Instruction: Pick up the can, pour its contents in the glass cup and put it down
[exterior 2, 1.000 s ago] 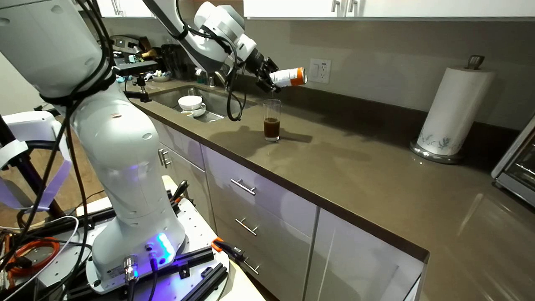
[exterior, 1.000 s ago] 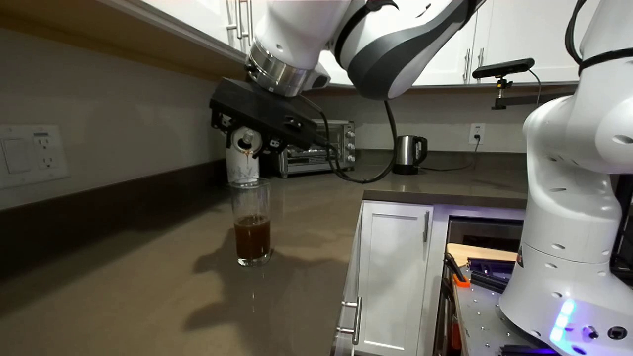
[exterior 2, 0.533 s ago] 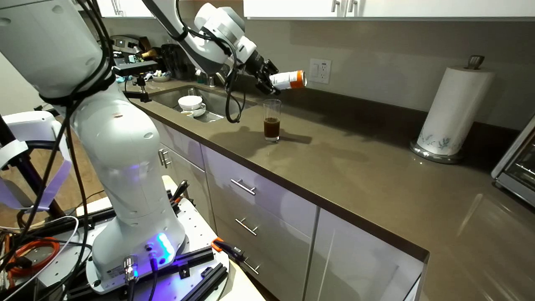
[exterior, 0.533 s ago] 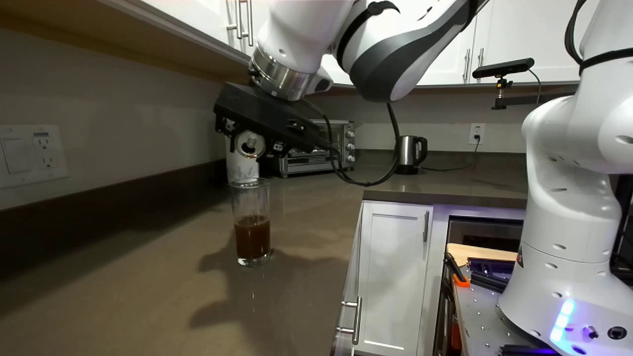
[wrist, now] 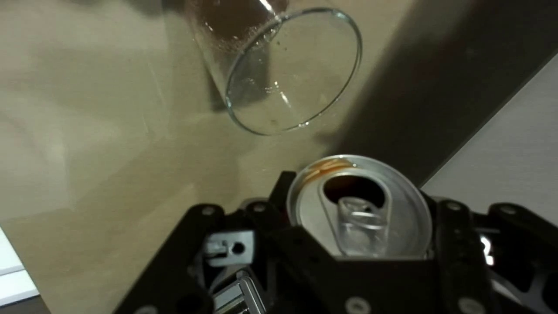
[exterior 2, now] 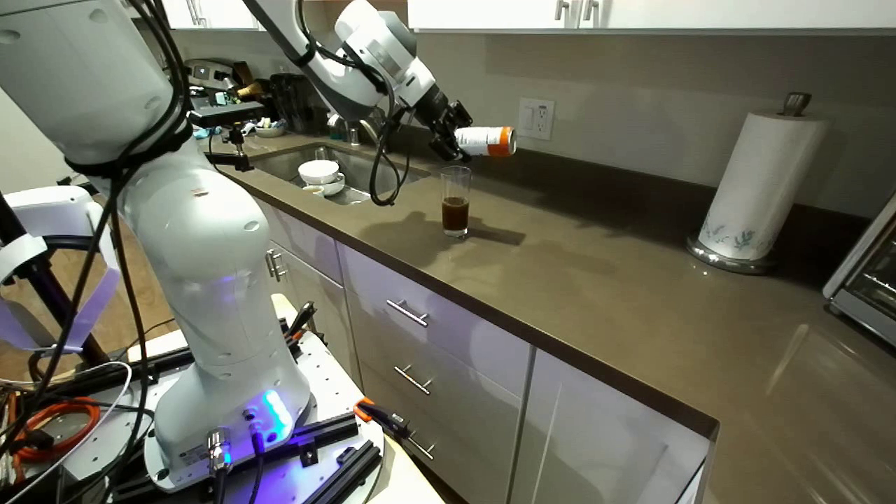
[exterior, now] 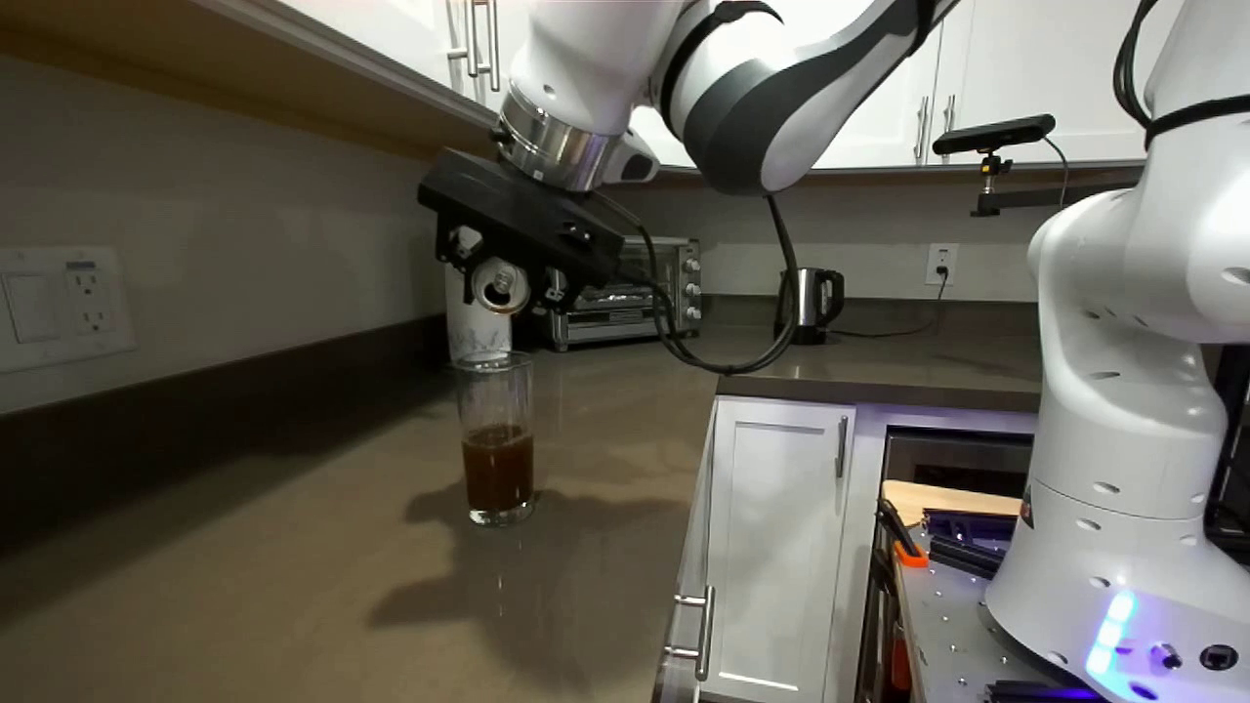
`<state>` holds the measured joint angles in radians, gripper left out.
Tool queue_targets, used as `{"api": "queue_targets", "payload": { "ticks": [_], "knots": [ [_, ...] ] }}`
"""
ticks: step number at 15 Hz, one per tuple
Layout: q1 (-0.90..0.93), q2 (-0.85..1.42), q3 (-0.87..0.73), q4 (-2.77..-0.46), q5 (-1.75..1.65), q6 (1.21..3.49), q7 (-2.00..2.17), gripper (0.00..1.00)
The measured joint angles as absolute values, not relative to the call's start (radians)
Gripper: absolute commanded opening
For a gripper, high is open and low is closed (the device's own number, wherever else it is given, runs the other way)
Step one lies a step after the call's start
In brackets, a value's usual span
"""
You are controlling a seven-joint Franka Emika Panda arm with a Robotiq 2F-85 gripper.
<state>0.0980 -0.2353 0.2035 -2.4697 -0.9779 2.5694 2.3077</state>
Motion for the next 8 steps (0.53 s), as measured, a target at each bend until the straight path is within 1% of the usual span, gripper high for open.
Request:
{"api": "queue_targets", "payload": {
  "ticks": [4,8],
  "knots": [
    [0.098,-0.237,0.176,-2.469,-0.868,2.615,2.244,0.28],
    [0.098,-0.239,0.15,-2.469,-0.671,2.666,2.104,0.28]
  ]
}}
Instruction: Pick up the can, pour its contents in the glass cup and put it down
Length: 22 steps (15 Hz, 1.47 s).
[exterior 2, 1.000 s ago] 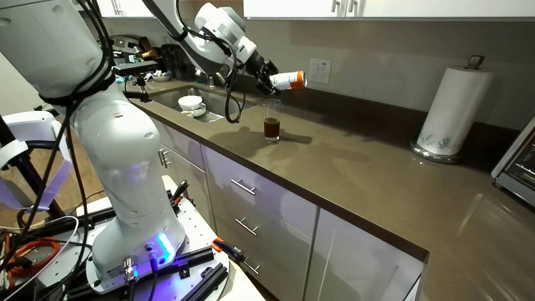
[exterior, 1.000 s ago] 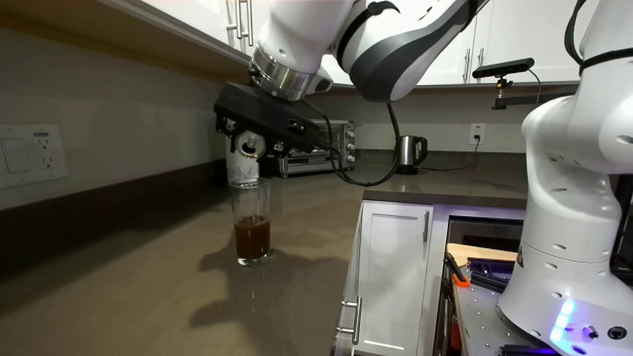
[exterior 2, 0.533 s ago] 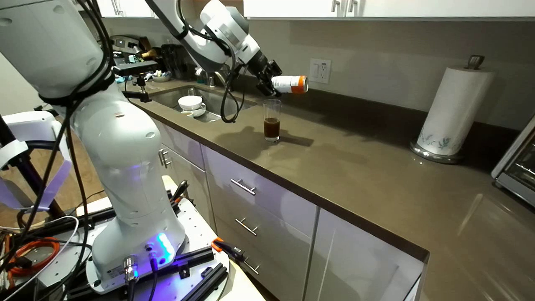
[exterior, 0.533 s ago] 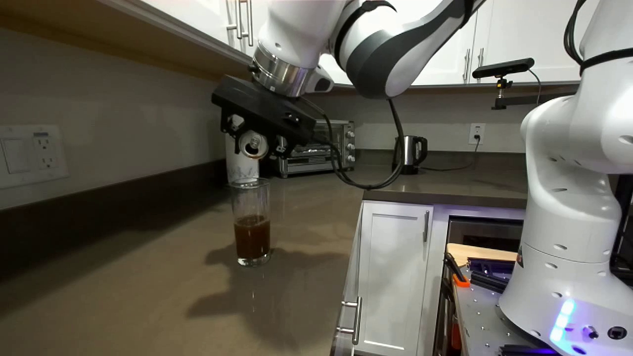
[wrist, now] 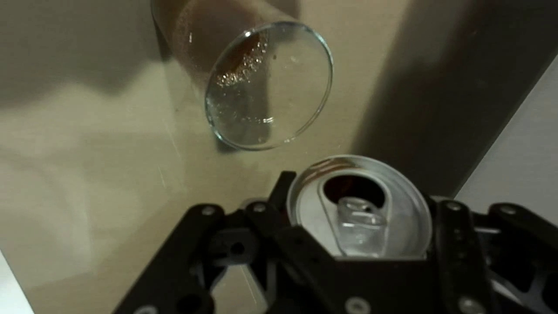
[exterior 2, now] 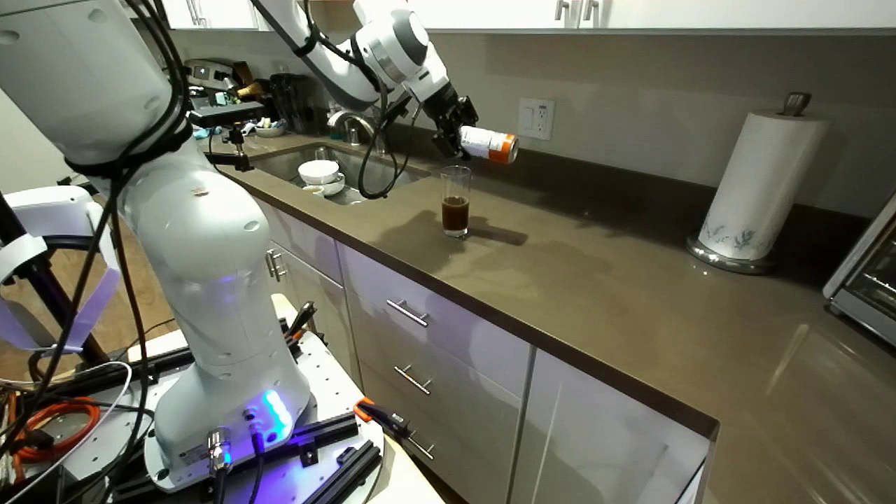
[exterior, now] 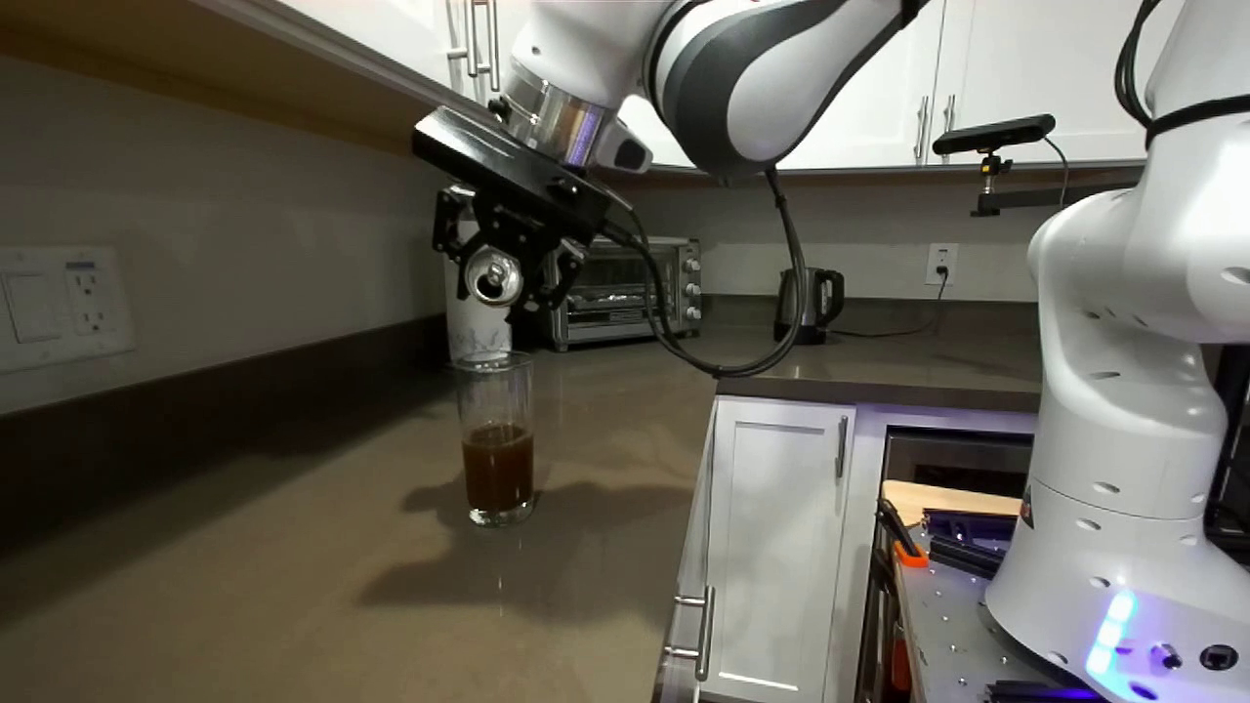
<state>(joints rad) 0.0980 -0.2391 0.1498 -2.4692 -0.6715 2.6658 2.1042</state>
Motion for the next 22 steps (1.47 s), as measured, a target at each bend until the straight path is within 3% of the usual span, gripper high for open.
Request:
{"api": "queue_targets", "payload": {
  "ticks": [14,22],
  "knots": [
    [0.097,-0.263,0.07,-2.469,0.05,2.665,1.565,0.28],
    [0.097,-0.27,-0.021,-2.435,0.439,2.517,1.254,0.28]
  ]
}}
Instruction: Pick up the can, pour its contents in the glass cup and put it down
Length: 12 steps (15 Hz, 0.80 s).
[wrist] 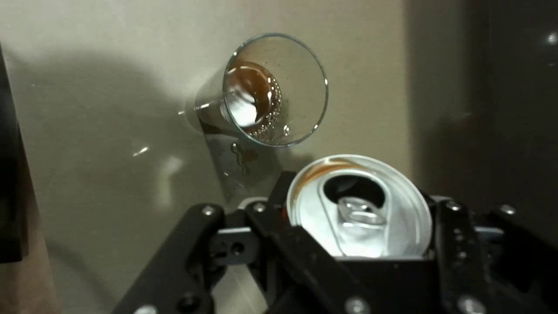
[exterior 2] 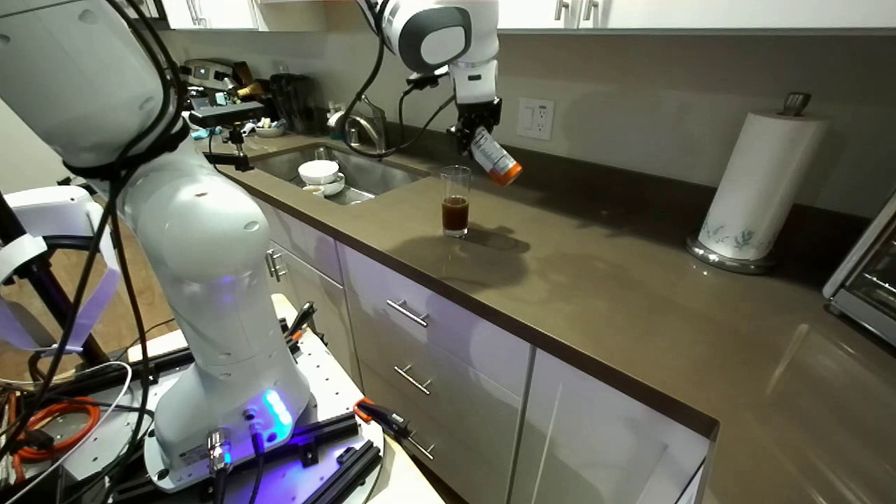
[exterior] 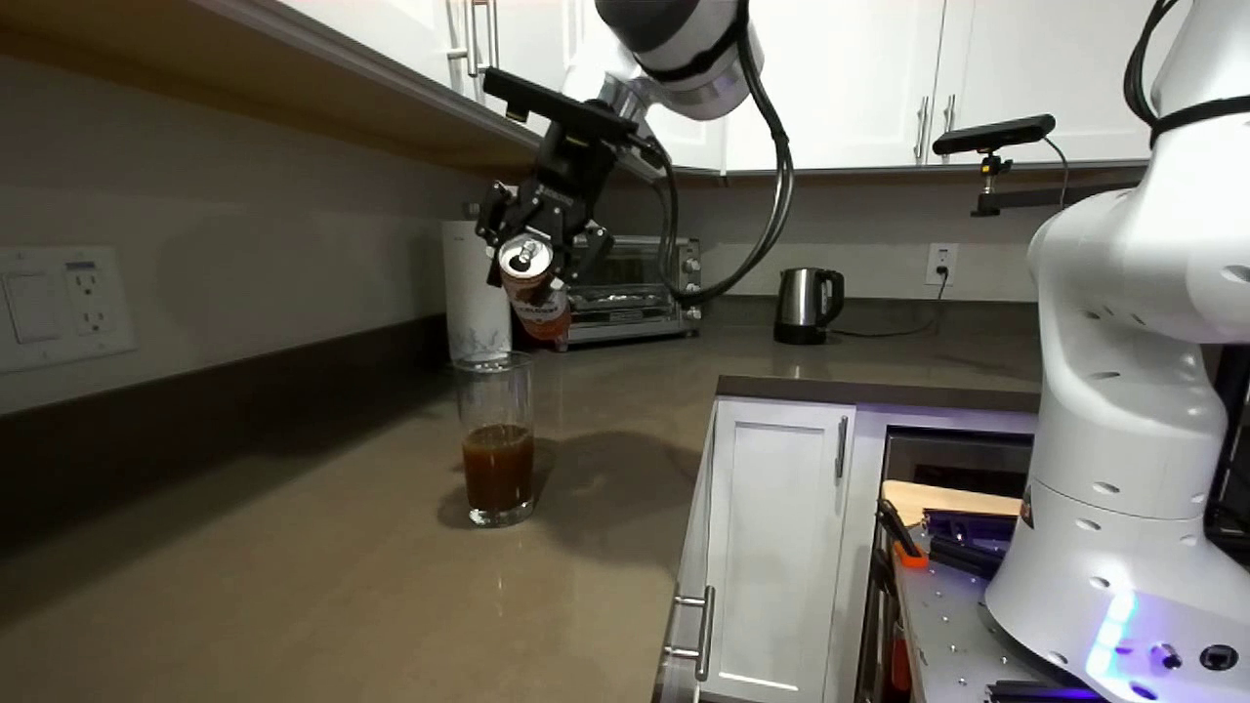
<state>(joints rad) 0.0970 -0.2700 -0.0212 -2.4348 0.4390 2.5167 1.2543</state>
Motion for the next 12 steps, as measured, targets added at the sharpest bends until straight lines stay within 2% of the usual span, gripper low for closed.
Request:
{"api": "queue_targets", "payload": {
  "ticks": [12],
  "knots": [
    [0.039,-0.186,-0.105,-2.344,0.753,2.276,0.99,0.28]
  ]
}}
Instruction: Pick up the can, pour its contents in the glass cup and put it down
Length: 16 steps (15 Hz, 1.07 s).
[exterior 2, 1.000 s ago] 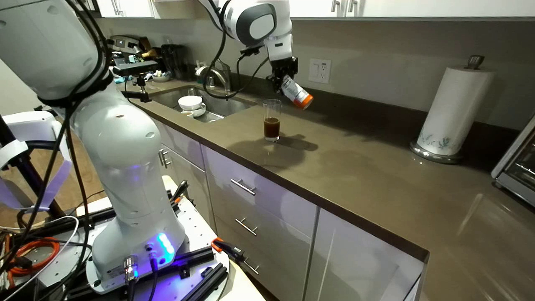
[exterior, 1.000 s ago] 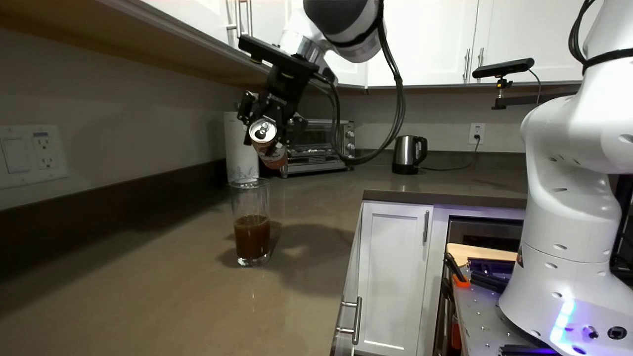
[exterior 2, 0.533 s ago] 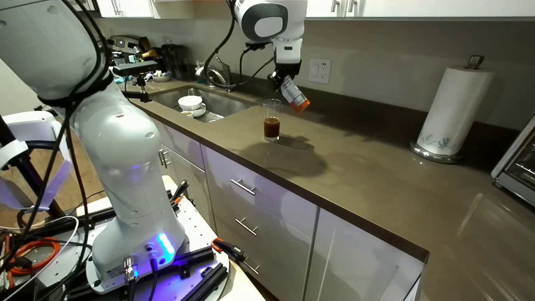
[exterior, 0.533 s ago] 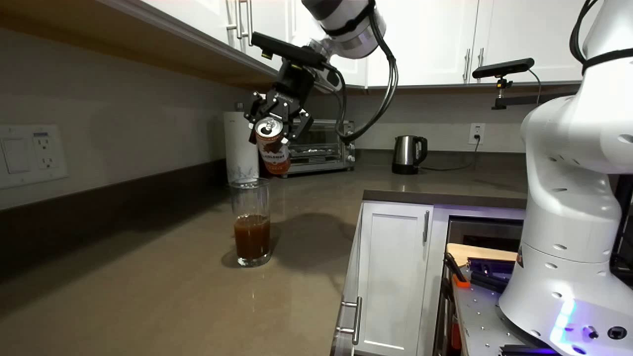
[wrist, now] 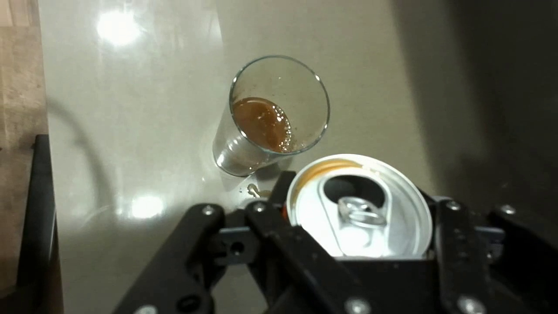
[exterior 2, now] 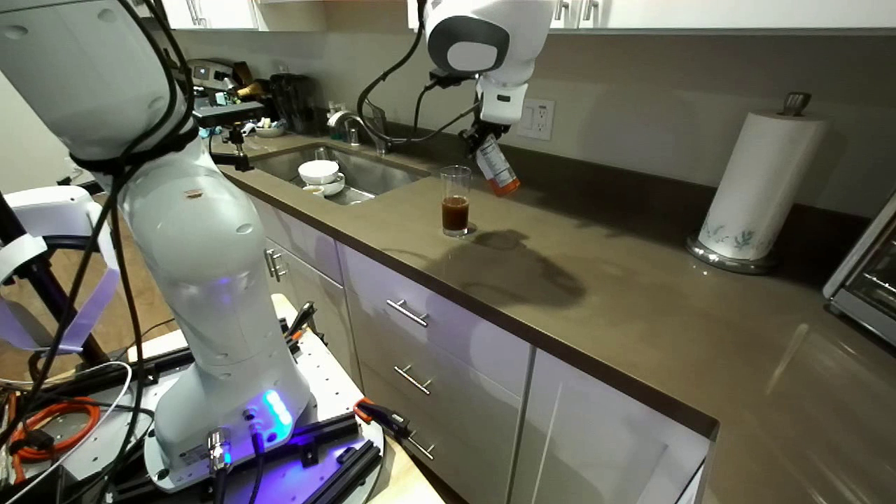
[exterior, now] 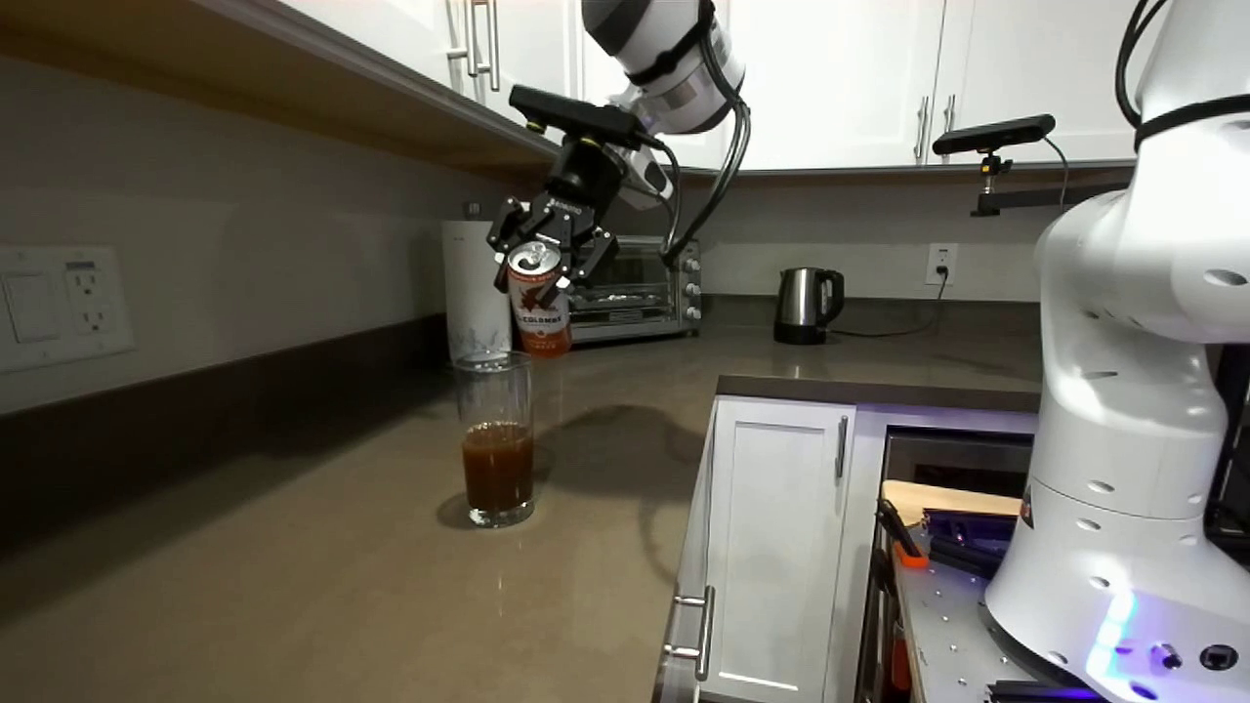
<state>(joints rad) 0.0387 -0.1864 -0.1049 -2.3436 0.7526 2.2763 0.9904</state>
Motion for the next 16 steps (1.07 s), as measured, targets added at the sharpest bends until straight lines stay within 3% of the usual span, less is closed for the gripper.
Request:
{"api": "queue_targets", "payload": {
  "ticks": [16],
  "knots": [
    [-0.09,-0.017,-0.152,-2.254,0.953,2.044,0.839,0.28]
  ]
}}
